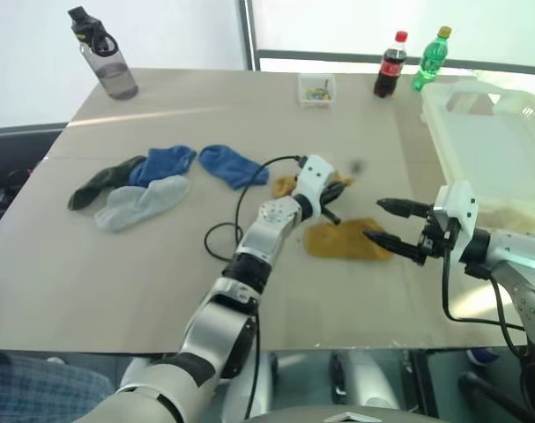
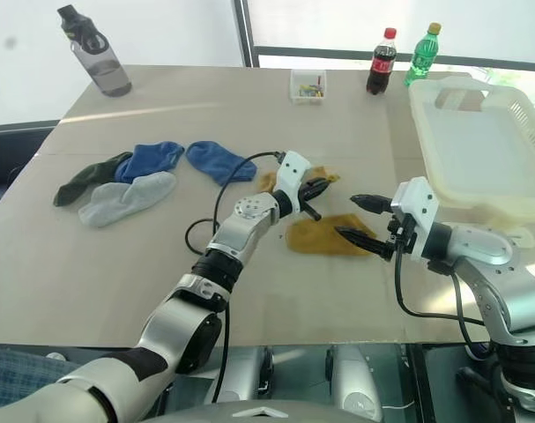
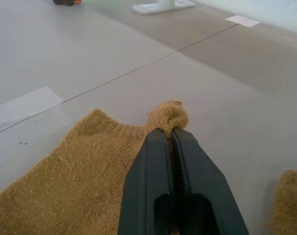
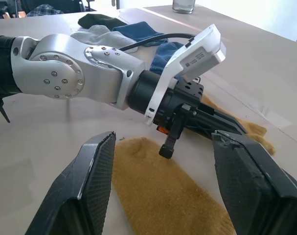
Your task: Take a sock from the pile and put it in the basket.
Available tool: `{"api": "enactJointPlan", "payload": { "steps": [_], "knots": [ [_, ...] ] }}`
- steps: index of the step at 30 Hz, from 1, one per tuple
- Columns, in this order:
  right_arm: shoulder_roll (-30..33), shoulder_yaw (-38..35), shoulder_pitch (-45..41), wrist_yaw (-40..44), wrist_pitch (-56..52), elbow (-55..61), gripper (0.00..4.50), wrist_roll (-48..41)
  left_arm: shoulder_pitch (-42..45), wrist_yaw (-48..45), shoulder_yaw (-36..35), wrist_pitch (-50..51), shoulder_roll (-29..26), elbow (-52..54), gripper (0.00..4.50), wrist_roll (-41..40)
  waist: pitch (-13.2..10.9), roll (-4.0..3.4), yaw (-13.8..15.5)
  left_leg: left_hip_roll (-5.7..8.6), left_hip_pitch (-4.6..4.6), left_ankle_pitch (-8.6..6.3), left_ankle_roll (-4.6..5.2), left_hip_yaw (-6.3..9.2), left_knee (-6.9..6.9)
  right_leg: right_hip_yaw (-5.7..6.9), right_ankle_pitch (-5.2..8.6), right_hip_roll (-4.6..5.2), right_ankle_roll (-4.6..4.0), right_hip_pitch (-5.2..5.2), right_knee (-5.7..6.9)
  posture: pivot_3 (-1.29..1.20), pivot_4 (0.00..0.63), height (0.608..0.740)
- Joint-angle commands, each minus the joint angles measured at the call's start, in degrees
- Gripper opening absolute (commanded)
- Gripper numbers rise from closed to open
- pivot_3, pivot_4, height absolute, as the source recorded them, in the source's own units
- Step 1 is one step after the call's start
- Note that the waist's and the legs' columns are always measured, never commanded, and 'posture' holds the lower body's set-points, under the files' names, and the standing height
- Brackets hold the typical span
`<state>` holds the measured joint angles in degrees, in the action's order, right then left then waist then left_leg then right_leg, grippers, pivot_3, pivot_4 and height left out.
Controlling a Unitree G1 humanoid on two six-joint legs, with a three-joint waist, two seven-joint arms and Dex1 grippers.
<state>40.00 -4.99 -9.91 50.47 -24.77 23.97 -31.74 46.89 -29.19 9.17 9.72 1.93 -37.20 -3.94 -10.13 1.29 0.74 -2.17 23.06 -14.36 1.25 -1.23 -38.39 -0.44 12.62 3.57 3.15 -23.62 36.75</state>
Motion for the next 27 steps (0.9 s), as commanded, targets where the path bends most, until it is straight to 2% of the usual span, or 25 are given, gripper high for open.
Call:
{"api": "enactJointPlan", "payload": {
  "steps": [1, 5, 8, 14, 18, 21, 27],
  "knots": [
    [-0.4, -0.7, -1.2, -2.1, 0.6, 0.8, 3.21, 1.2, 2.4, 0.5, 0.0, -0.3, 3.8, -1.1, 0.03, -0.7, 0.0, 0.00, 0.1, 0.00, 0.00, 0.00, 0.00, 0.01, 0.00, 0.00, 0.00, 0.00, 0.00, 0.00, 0.00, 0.00, 0.150, 0.740],
    [-0.3, -0.4, -1.5, -3.0, 0.4, 0.4, 3.21, 2.6, 4.5, 2.9, -2.8, 0.1, 7.2, -4.1, 0.03, -2.5, 0.0, 0.02, -0.1, 0.02, 0.03, 0.00, 0.00, 0.01, 0.00, 0.00, 0.00, 0.01, 0.00, -0.02, -0.03, 0.00, 0.150, 0.740],
    [-0.2, -0.5, -1.5, -3.6, -0.1, 0.5, 3.21, 3.1, 5.3, 3.2, -3.3, 0.1, 8.5, -4.7, 0.99, -3.4, 0.0, 0.02, -0.4, 0.00, -0.01, 0.00, 0.00, 0.03, 0.02, -0.01, 0.00, -0.03, 0.00, -0.04, 0.00, 0.00, 0.150, 0.740],
    [-0.5, -0.6, -1.8, -4.7, -0.1, -0.3, 3.21, 4.3, 3.4, 2.8, -2.8, 1.4, 7.8, 2.4, 3.39, -4.5, 0.0, 0.02, -0.1, 0.01, 0.05, 0.00, 0.00, 0.05, 0.02, 0.01, 0.00, -0.02, 0.00, -0.04, -0.02, 0.00, 0.150, 0.740],
    [-0.7, -0.4, -2.0, -5.3, 0.1, -1.1, 3.21, 5.0, 0.6, -0.3, -5.1, 10.7, 5.5, 16.4, 3.39, -11.4, 0.0, 0.01, -0.1, 0.00, 0.08, 0.00, 0.00, 0.07, 0.02, 0.02, 0.00, -0.02, 0.00, -0.07, -0.03, 0.00, 0.150, 0.740],
    [-0.9, -0.1, -2.3, -5.5, 0.4, -2.0, 3.21, 5.5, -2.0, -1.2, -5.0, 14.8, -0.3, 23.2, 3.39, -10.7, 0.0, -0.01, -0.6, -0.01, 0.03, 0.00, 0.00, 0.06, 0.03, -0.02, 0.00, -0.03, -0.01, -0.06, -0.01, 0.00, 0.150, 0.740],
    [-0.7, 0.8, -3.0, -6.4, 0.4, -4.3, 3.21, 8.4, -7.0, -4.1, -3.7, 17.6, -12.3, 27.9, 3.39, -8.0, 0.0, -0.02, -1.3, -0.04, -0.10, 0.00, 0.00, 0.06, 0.04, -0.05, 0.00, -0.10, -0.01, -0.04, 0.09, 0.00, 0.150, 0.740]
  ]
}}
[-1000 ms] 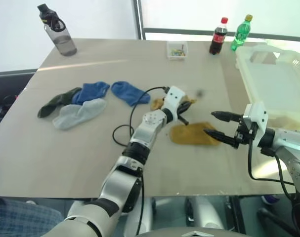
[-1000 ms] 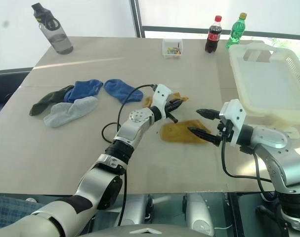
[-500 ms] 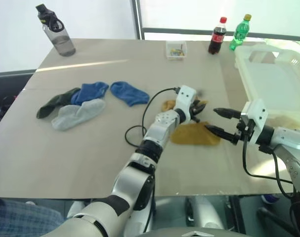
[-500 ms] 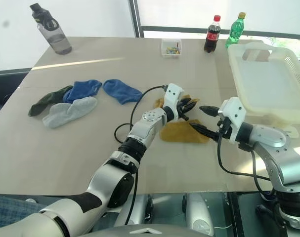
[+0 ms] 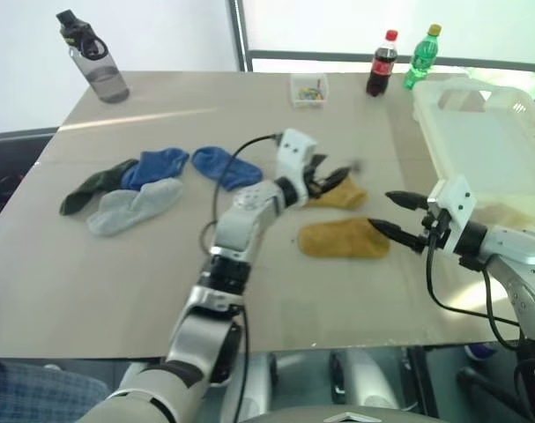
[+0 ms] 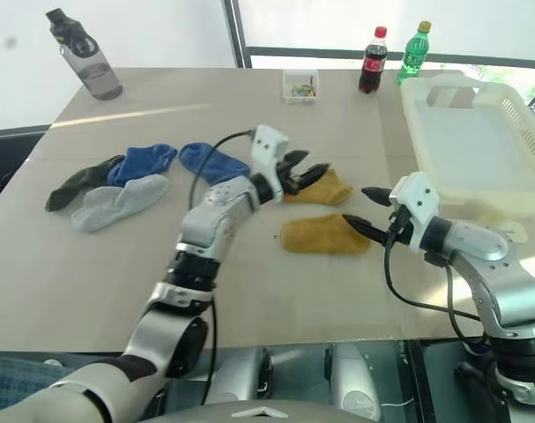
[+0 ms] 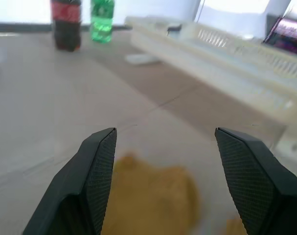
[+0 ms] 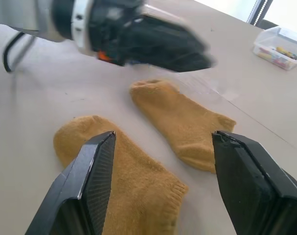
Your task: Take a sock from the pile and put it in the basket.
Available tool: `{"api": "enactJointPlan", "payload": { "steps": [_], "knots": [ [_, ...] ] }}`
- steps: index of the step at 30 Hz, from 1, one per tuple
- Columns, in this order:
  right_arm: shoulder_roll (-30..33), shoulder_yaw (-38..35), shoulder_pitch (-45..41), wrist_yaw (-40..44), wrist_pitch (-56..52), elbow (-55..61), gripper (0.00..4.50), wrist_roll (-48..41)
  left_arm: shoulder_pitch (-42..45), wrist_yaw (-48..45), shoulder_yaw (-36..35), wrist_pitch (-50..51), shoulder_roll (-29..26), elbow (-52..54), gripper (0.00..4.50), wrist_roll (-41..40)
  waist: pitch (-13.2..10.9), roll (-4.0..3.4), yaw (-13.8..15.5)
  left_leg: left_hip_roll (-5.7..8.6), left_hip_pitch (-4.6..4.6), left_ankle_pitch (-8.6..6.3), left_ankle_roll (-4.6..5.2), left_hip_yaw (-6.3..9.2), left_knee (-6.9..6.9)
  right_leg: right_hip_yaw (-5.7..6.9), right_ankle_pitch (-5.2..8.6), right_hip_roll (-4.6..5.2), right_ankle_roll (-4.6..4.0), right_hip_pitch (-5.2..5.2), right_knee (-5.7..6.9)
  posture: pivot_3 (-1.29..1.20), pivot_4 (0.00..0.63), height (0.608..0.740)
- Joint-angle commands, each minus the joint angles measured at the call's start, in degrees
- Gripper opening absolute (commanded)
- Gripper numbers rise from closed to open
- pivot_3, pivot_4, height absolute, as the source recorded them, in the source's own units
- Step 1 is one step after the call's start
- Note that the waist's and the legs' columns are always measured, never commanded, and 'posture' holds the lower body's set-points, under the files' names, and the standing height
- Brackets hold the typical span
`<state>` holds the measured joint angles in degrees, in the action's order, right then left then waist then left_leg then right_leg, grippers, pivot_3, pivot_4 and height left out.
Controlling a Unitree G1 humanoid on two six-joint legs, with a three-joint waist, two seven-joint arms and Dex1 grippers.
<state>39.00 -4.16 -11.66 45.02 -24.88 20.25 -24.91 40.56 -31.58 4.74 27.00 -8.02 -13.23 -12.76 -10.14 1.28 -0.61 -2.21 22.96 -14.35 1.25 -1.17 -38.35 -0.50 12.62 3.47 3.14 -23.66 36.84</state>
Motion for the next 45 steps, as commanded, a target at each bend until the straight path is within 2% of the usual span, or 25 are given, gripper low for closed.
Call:
{"api": "enactJointPlan", "payload": {
  "steps": [1, 7, 10, 15, 20, 27, 31, 32, 35, 45],
  "knots": [
    [0.3, 0.1, -1.4, -1.1, 0.7, -1.1, 3.21, 2.1, -1.1, -1.9, 0.9, 0.3, -3.2, 4.2, 3.39, 1.0, 0.0, 0.00, 0.1, 0.00, 0.01, 0.00, 0.00, -0.01, -0.01, 0.00, 0.00, 0.01, 0.00, 0.00, 0.00, 0.00, 0.150, 0.740],
    [-1.3, 2.5, -6.3, -4.2, -4.5, -8.1, 3.21, 5.0, -4.0, -3.3, 0.4, -1.5, -6.9, 2.7, 3.39, 1.6, 0.0, 0.01, 0.6, 0.06, 0.07, 0.00, 0.00, -0.06, -0.07, -0.08, -0.01, 0.05, 0.00, 0.01, -0.04, 0.00, 0.150, 0.740],
    [-4.5, 3.3, -11.2, -8.2, -12.4, -12.3, 3.21, 4.6, -5.3, -4.7, -0.6, -2.4, -8.1, 1.2, 3.39, 1.1, 0.0, 0.00, 0.1, 0.02, 0.04, 0.00, 0.00, -0.06, -0.03, -0.09, -0.01, 0.02, -0.01, 0.00, -0.03, 0.00, 0.150, 0.740],
    [-8.7, 3.1, -15.8, -10.9, -17.6, -17.5, 3.21, 4.6, -5.6, -4.9, -1.8, -1.9, -8.5, -0.3, 3.39, 0.3, 0.0, -0.01, 0.1, 0.02, 0.05, 0.00, 0.00, -0.03, -0.02, -0.05, -0.01, 0.02, -0.01, -0.01, 0.00, 0.00, 0.150, 0.740],
    [-13.1, 3.1, -19.9, -13.5, -19.6, -22.2, 3.21, 5.2, -5.6, -3.6, -4.7, -0.1, -7.9, -0.8, 3.39, -1.4, 0.0, -0.02, 0.0, 0.02, 0.07, 0.00, 0.00, -0.04, -0.02, -0.06, -0.02, 0.02, -0.01, -0.02, -0.01, 0.00, 0.150, 0.740],
    [-16.1, 4.9, -22.5, -16.4, -19.2, -27.6, 3.21, 8.7, -6.0, -2.9, -6.3, 1.1, -8.6, -0.8, 3.39, -2.0, 0.0, -0.02, 0.0, 0.02, 0.07, 0.00, 0.00, -0.04, -0.01, -0.06, -0.02, 0.03, -0.01, -0.02, 0.00, 0.00, 0.150, 0.740],
    [-16.7, 5.0, -22.5, -16.5, -20.3, -28.7, 2.01, 9.0, -6.1, -2.7, -7.0, 1.7, -8.5, -1.3, 3.46, -2.3, 0.0, -0.02, -0.1, 0.02, 0.07, 0.00, 0.00, -0.05, -0.01, -0.06, -0.02, 0.03, -0.01, -0.03, 0.00, 0.00, 0.150, 0.740],
    [-16.7, 5.0, -22.5, -16.6, -20.4, -28.7, 1.42, 9.0, -6.1, -2.6, -7.1, 2.0, -8.3, -1.4, 3.46, -2.4, 0.0, -0.02, -0.1, 0.02, 0.07, 0.00, 0.00, -0.05, -0.01, -0.06, -0.02, 0.03, -0.01, -0.03, 0.00, 0.00, 0.150, 0.740],
    [-16.7, 5.1, -22.2, -16.5, -20.3, -28.5, 0.11, 9.1, -6.3, -3.2, -7.3, 3.9, -7.7, -1.3, 3.46, -3.3, 0.0, -0.02, -0.1, 0.02, 0.06, 0.00, 0.00, -0.05, -0.01, -0.06, -0.02, 0.03, -0.01, -0.02, 0.00, 0.00, 0.150, 0.740],
    [-17.3, 5.3, -21.9, -16.7, -20.4, -26.9, 0.04, 9.0, -4.7, -1.9, -6.8, 9.7, -5.7, -5.7, 3.46, -4.7, 0.0, -0.03, 0.0, 0.02, 0.04, 0.00, 0.00, -0.04, -0.01, -0.05, -0.02, 0.03, -0.01, 0.00, 0.01, 0.00, 0.150, 0.740]
  ]
}}
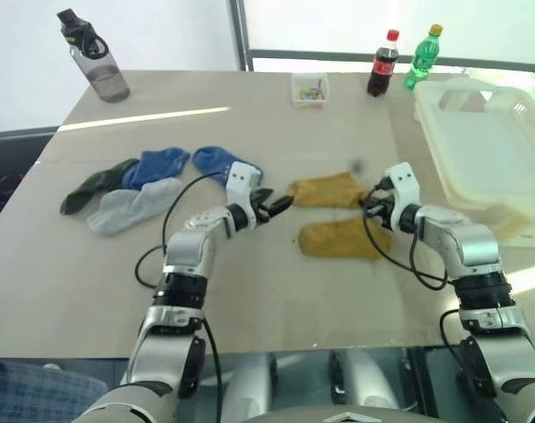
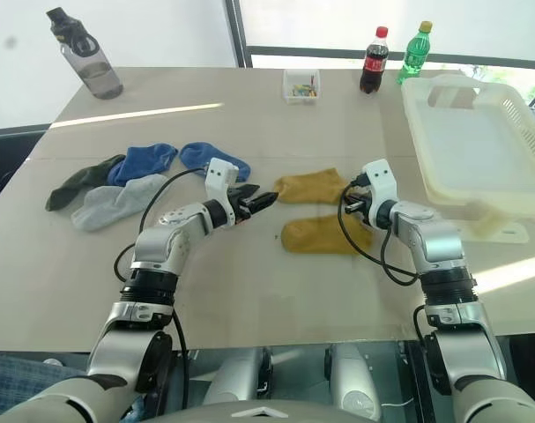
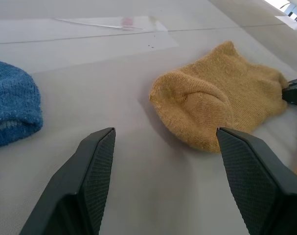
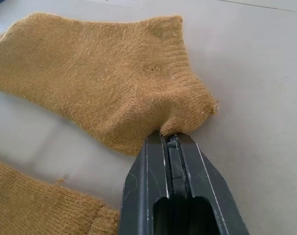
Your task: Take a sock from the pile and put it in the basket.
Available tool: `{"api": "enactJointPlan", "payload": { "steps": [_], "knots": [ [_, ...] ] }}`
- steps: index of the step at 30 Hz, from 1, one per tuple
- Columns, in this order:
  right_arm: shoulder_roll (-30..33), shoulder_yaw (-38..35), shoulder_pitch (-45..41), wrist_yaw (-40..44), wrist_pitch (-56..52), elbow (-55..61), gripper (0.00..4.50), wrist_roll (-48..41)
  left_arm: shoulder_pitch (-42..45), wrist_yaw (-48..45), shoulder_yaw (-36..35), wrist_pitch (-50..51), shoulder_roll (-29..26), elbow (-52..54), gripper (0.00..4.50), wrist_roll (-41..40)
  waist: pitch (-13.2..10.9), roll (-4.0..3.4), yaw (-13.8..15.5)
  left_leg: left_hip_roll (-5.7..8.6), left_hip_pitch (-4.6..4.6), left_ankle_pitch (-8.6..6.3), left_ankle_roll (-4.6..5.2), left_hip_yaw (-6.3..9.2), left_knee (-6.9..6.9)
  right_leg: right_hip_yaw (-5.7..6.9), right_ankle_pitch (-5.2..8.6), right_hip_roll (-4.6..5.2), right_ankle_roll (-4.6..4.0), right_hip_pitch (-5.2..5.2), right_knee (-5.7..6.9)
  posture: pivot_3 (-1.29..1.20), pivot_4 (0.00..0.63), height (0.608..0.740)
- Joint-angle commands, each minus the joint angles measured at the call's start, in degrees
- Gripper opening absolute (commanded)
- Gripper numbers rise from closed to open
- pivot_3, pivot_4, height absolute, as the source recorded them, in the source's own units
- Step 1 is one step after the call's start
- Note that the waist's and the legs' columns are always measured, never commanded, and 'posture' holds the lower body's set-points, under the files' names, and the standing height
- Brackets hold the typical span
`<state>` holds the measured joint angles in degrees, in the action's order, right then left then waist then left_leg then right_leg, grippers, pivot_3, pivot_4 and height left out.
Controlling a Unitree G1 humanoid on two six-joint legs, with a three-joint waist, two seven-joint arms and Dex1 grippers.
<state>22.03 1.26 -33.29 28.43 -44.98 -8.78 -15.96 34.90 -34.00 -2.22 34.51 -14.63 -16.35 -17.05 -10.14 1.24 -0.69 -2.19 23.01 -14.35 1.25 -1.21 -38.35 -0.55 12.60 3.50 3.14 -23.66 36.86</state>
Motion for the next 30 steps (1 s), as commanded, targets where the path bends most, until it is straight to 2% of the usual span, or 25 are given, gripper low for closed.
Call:
{"api": "enactJointPlan", "payload": {
  "steps": [1, 6, 7, 8, 9, 11, 12, 13, 14, 15, 21, 24, 30],
  "knots": [
    [-0.3, -0.1, -0.2, -0.1, -0.4, 2.3, 0.04, 0.0, 1.4, 0.6, 0.1, 2.8, 1.1, -3.5, 3.46, -0.6, 0.0, 0.00, 0.1, 0.00, -0.02, 0.00, 0.00, 0.00, -0.01, 0.00, 0.00, 0.00, 0.00, 0.02, 0.00, 0.00, 0.150, 0.740],
    [-0.5, 0.0, -0.1, 0.0, -0.1, 2.4, 0.04, 0.1, 2.4, -0.5, 0.7, 3.8, 2.0, -5.3, 3.46, -1.1, 0.0, -0.03, 0.1, 0.01, -0.07, 0.00, 0.00, 0.00, -0.01, 0.00, 0.00, 0.00, 0.00, 0.05, 0.03, 0.00, 0.150, 0.740],
    [-0.5, -0.1, -0.1, 0.0, -0.1, 2.4, 0.00, 0.1, 2.6, -0.5, 0.8, 3.6, 2.1, -5.5, 2.95, -0.9, 0.0, -0.03, 0.0, 0.01, -0.07, 0.00, 0.00, 0.00, -0.01, 0.00, 0.00, 0.00, 0.00, 0.05, 0.03, 0.00, 0.150, 0.740],
    [-0.6, -0.1, -0.1, -0.1, 0.0, 2.4, 0.00, 0.1, 2.7, -0.8, 1.1, 3.5, 2.2, -5.6, 2.69, -0.9, 0.0, -0.03, 0.0, 0.01, -0.07, 0.00, 0.00, 0.00, -0.01, 0.00, 0.00, 0.00, 0.00, 0.05, 0.03, 0.00, 0.150, 0.740],
    [-0.7, -0.1, -0.1, -0.1, 0.0, 2.5, 0.00, 0.1, 2.8, -1.0, 1.2, 3.6, 2.3, -5.6, 2.06, -0.9, 0.0, -0.03, 0.0, 0.01, -0.07, 0.00, 0.00, -0.01, -0.01, -0.01, 0.00, 0.00, 0.00, 0.05, 0.03, 0.00, 0.150, 0.740],
    [-0.8, -0.1, -0.1, -0.2, 0.0, 2.7, 0.00, 0.1, 2.7, -1.4, 1.5, 3.6, 2.4, -5.6, 1.31, -0.8, 0.0, -0.03, 0.0, 0.01, -0.04, 0.00, 0.00, -0.01, 0.00, -0.01, 0.00, 0.00, 0.00, 0.05, 0.02, 0.00, 0.150, 0.740],
    [-0.9, -0.1, 0.0, -0.3, 0.0, 2.8, 0.00, 0.1, 2.7, -1.5, 1.7, 3.5, 2.4, -5.6, 1.14, -0.7, 0.0, -0.03, 0.1, 0.01, -0.04, 0.00, 0.00, -0.01, 0.00, -0.01, 0.00, 0.00, 0.00, 0.04, 0.01, 0.00, 0.150, 0.740],
    [-1.0, -0.1, 0.1, -0.3, 0.0, 2.8, 0.00, 0.0, 2.6, -1.6, 1.9, 3.3, 2.4, -5.6, 0.61, -0.4, 0.0, -0.03, 0.1, 0.01, -0.04, 0.00, 0.00, -0.01, 0.00, -0.01, 0.00, 0.01, 0.00, 0.04, 0.01, 0.00, 0.150, 0.740],
    [-1.0, -0.2, 0.1, -0.4, 0.0, 2.9, 0.00, 0.0, 2.6, -1.7, 2.2, 3.1, 2.4, -5.4, 0.34, -0.3, 0.0, -0.03, 0.0, 0.01, -0.03, 0.00, 0.00, -0.01, 0.00, -0.01, 0.00, 0.01, 0.00, 0.04, 0.01, 0.00, 0.150, 0.740],
    [-1.1, -0.3, 0.1, -0.4, -0.1, 2.9, 0.00, 0.0, 2.6, -1.8, 2.4, 3.0, 2.4, -5.3, 0.23, -0.2, 0.0, -0.03, 0.0, 0.01, -0.03, 0.00, 0.00, -0.01, 0.00, -0.01, 0.00, 0.01, 0.00, 0.04, 0.01, 0.00, 0.150, 0.740],
    [-0.8, -0.9, 0.2, -0.3, -0.2, 3.9, 0.00, -0.2, 1.2, -1.2, 3.8, 1.3, 2.1, -2.2, 0.23, 1.2, 0.0, -0.03, 0.0, 0.01, -0.03, 0.00, 0.00, 0.00, 0.00, -0.01, 0.00, 0.01, 0.00, 0.04, 0.01, 0.00, 0.150, 0.740],
    [-0.3, -1.4, 0.2, -0.4, -0.8, 6.2, 0.00, -0.6, -0.9, -0.9, 5.4, 2.4, 1.3, 4.8, 0.23, 1.3, 0.0, -0.03, -0.1, 0.01, -0.02, 0.00, 0.00, -0.02, 0.03, -0.03, 0.00, 0.01, 0.00, 0.02, -0.01, 0.00, 0.150, 0.740],
    [1.7, -3.1, 1.7, -1.3, -7.5, 17.6, 0.00, -2.8, -4.5, 0.1, 3.6, 11.3, 1.9, 20.9, 0.23, -5.0, 0.0, -0.04, 0.0, 0.00, 0.42, 0.00, 0.00, 0.09, 0.00, 0.05, -0.01, 0.01, 0.00, -0.39, 0.00, 0.00, 0.150, 0.740]
  ]
}}
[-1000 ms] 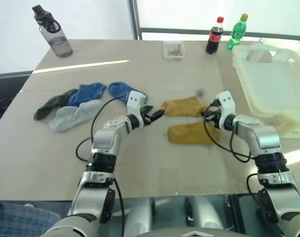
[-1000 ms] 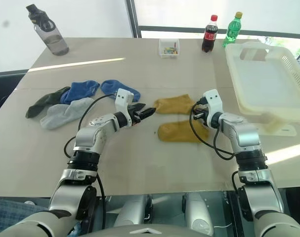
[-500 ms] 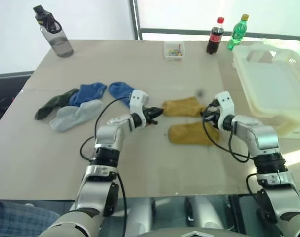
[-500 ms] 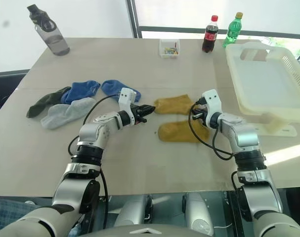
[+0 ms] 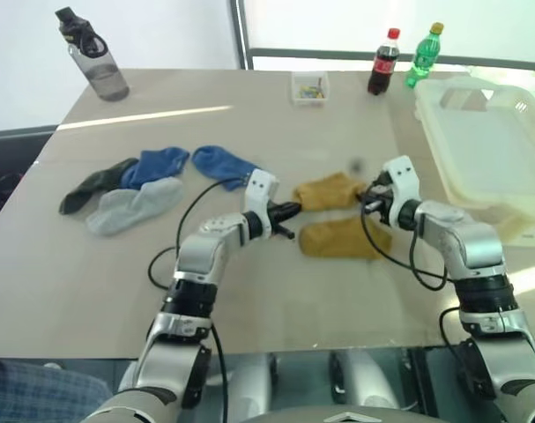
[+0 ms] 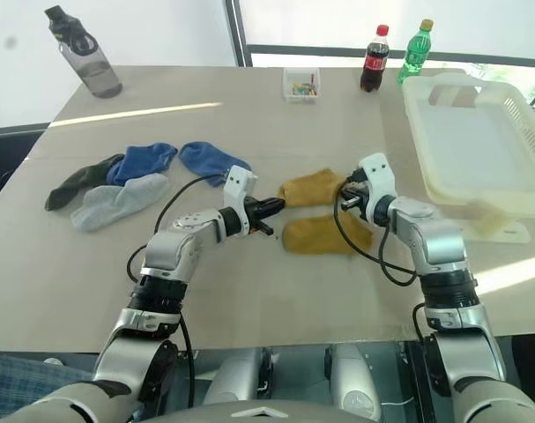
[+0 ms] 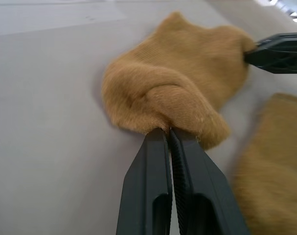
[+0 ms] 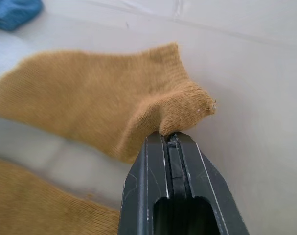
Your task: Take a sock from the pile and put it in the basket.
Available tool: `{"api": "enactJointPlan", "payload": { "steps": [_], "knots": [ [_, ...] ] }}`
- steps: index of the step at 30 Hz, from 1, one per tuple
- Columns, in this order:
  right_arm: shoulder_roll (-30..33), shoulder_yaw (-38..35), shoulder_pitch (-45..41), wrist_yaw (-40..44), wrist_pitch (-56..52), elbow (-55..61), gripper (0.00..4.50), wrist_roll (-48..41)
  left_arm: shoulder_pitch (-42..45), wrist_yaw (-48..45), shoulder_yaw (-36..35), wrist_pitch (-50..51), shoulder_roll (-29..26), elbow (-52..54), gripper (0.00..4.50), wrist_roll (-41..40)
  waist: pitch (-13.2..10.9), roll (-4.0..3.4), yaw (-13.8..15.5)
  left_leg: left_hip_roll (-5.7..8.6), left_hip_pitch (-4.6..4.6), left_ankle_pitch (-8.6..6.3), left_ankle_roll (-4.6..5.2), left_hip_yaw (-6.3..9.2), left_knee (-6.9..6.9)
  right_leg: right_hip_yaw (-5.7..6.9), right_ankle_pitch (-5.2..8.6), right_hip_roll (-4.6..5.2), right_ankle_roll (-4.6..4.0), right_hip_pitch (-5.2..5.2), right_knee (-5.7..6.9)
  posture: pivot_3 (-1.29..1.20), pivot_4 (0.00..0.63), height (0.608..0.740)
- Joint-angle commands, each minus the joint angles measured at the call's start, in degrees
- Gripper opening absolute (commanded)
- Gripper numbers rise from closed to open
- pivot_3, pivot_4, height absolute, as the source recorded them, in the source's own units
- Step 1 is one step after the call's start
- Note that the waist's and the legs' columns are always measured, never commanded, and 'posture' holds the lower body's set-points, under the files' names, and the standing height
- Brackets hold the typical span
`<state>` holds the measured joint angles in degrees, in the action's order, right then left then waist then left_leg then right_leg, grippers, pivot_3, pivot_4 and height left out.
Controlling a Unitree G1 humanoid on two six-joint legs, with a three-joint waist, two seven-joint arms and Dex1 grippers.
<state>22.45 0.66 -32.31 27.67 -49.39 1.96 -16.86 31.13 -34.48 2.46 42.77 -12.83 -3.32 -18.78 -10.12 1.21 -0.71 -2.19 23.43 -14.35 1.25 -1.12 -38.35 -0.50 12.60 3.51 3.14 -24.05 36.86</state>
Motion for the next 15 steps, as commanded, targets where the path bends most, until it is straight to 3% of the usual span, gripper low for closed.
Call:
{"api": "enactJointPlan", "payload": {
  "steps": [1, 7, 15],
  "knots": [
    [1.5, -3.0, 1.1, -0.7, -4.6, 9.1, 0.00, -2.6, -1.5, 1.0, -1.6, 4.5, 0.0, 9.9, 0.23, -4.2, 0.0, 0.00, 0.0, 0.00, 0.01, 0.00, 0.00, 0.01, 0.00, 0.01, 0.00, 0.00, 0.00, 0.00, 0.00, 0.00, 0.150, 0.740],
    [4.2, -8.5, 5.8, -1.7, -17.5, 26.7, 0.00, -9.3, -8.8, 2.7, -2.7, 9.1, -0.2, 23.5, 0.23, -9.5, 0.0, 0.00, 0.0, 0.00, 0.31, 0.00, 0.00, 0.03, 0.00, 0.02, 0.00, 0.02, 0.00, -0.30, -0.02, 0.00, 0.150, 0.740],
    [4.2, -16.8, 9.4, -4.0, -33.7, 42.1, 0.00, -17.2, -14.0, 3.2, -2.8, 8.7, 0.1, 30.4, 0.23, -14.7, 0.0, 0.00, 0.1, 0.01, 0.31, 0.00, 0.01, 0.03, -0.07, 0.02, 0.00, 0.02, -0.01, -0.33, 0.05, 0.00, 0.150, 0.740]
  ]
}}
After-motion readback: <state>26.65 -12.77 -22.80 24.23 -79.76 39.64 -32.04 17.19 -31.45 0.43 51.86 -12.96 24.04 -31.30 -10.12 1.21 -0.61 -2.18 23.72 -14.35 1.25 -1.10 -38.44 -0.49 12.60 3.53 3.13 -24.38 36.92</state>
